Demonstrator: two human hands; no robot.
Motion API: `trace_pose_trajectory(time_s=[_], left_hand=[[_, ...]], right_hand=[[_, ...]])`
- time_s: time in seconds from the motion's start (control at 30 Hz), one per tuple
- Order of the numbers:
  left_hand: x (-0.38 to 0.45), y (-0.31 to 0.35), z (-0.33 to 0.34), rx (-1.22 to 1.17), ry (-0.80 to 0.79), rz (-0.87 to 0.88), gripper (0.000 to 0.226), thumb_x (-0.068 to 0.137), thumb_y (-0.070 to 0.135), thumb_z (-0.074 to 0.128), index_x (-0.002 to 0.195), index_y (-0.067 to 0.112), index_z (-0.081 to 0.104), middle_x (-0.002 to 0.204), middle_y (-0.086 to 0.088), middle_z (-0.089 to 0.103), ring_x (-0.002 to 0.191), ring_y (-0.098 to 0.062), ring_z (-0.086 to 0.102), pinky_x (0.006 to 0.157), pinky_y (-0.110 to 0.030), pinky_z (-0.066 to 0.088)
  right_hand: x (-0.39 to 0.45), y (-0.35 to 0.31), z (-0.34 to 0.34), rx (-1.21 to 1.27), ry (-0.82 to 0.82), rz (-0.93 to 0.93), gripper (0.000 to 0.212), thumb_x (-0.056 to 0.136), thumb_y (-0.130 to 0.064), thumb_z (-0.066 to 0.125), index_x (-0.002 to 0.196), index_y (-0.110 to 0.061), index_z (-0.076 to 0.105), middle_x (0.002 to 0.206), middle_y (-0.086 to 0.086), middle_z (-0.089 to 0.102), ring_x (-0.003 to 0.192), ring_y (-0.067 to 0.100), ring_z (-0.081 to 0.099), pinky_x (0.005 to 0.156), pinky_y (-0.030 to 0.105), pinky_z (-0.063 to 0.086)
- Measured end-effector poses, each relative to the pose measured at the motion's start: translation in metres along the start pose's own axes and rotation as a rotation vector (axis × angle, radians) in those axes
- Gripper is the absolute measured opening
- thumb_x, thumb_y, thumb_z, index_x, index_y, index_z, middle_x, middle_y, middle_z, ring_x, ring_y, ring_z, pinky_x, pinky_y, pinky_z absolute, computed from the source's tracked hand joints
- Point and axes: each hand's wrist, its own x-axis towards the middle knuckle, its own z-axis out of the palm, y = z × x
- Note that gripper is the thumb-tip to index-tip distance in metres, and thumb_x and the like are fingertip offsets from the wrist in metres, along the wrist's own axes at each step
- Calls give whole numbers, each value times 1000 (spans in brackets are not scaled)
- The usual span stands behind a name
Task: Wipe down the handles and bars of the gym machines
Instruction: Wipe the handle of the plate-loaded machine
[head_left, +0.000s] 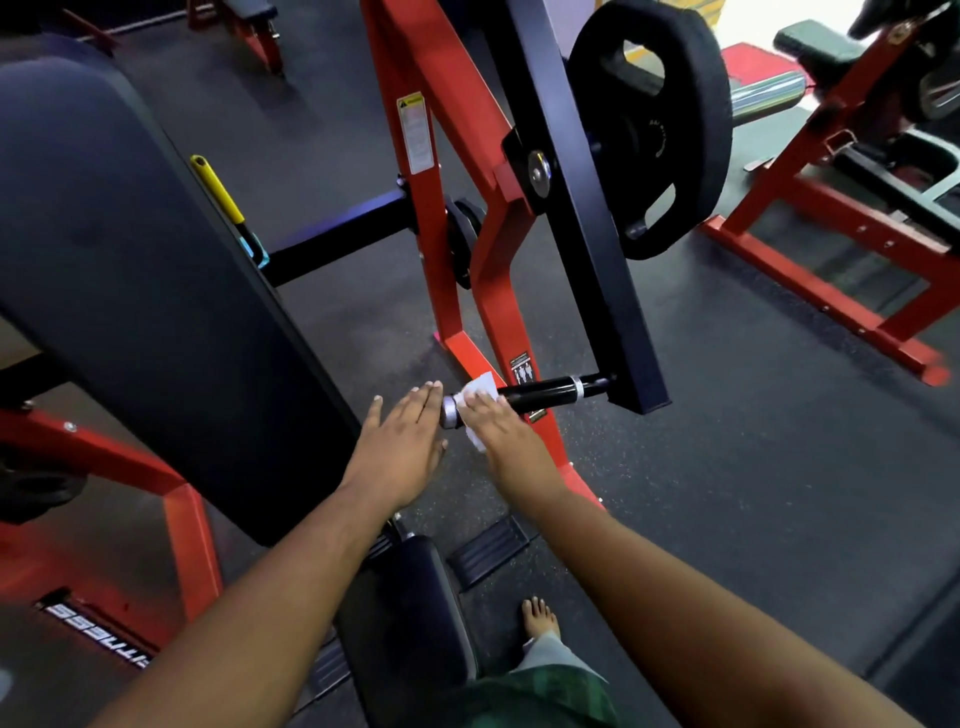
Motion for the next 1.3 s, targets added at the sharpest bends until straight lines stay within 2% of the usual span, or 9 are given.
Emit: trace_pose_trajectory(time_s=[0.13,0.27,0.4,0.57,0.7,0.8,0.9,1.17,1.3], left_hand=[[-4,-4,0,27,-31,5,73,108,43,39,165,16,2,173,1,9,158,-15,14,127,-54,10],[1,-2,-5,11,-5,27,72,108,42,40,165,18,2,172,2,11,157,-14,16,127,-54,11],[4,-1,-3,28,-23,29,74,107,44,42,165,20,4,173,4,10,157,-12,15,127,-54,11],[8,-1,-7,42,-27,41,73,108,46,38,165,19,3,172,3,11,158,-14,15,127,-54,11],[10,1,-10,36,-43,59,70,109,45,33,165,20,-3,173,4,5,157,-13,14,128,-53,10],[12,3,-9,16,-57,74,67,110,44,28,165,21,-3,173,5,5,157,-13,14,128,-54,9],[12,3,-5,11,-43,80,65,110,43,28,165,20,1,172,4,11,156,-14,20,127,-54,11],[14,-7,-4,-1,-14,83,67,109,40,40,165,18,10,172,1,16,155,-13,23,127,-53,11],[16,-3,-9,7,-22,87,67,109,45,34,165,19,7,171,1,17,155,-15,24,127,-54,12]], right_hand=[[-42,8,-16,66,-35,-2,58,95,-1,32,149,-12,48,156,8,45,147,23,38,123,36,30],[-7,6,-31,211,320,274,46,100,2,48,144,-10,55,150,6,52,141,18,45,120,22,29],[23,-15,-11,110,-11,142,53,94,-5,36,145,-8,52,151,13,50,145,26,41,125,44,23],[-20,5,-9,37,52,-75,59,89,-8,32,144,-7,55,151,11,51,145,21,40,122,36,29],[-34,16,-46,198,312,308,24,104,-25,52,119,-27,71,116,-5,72,110,-7,57,102,28,45],[-20,49,-48,192,494,460,31,107,-12,47,132,-14,64,139,3,62,136,12,51,116,40,39],[-2,42,-30,205,348,524,35,104,-7,44,131,-14,64,146,6,55,139,26,48,115,40,40],[-13,-46,11,375,265,142,46,99,-8,40,142,-9,57,149,7,54,143,16,44,121,34,32],[-19,2,-23,454,553,376,35,104,-10,49,136,-13,63,140,1,63,134,10,54,117,31,39]])
